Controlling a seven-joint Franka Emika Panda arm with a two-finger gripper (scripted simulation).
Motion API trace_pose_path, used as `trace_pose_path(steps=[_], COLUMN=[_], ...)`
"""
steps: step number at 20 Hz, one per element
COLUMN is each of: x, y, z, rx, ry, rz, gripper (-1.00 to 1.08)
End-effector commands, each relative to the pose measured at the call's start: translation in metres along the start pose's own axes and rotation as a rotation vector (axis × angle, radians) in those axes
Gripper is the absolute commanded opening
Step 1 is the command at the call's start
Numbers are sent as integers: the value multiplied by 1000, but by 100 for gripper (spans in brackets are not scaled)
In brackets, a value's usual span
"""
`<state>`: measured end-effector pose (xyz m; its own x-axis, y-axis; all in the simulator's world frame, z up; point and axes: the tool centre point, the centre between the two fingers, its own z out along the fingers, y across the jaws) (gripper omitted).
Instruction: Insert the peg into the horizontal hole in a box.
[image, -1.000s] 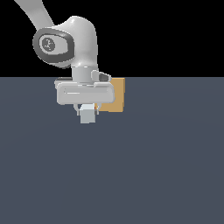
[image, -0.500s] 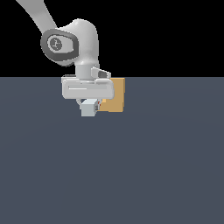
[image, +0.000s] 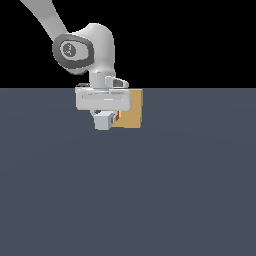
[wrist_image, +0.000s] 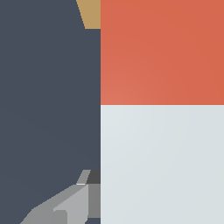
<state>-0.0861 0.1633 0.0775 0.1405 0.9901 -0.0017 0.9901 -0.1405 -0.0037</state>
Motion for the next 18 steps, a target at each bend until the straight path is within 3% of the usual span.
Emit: trace_pose_path(steps=[1, 18], x=[3, 4], y=[2, 3], z=[-2, -2], rx=[-4, -3], ry=[2, 3], rz=[13, 14], gripper=[-100, -100])
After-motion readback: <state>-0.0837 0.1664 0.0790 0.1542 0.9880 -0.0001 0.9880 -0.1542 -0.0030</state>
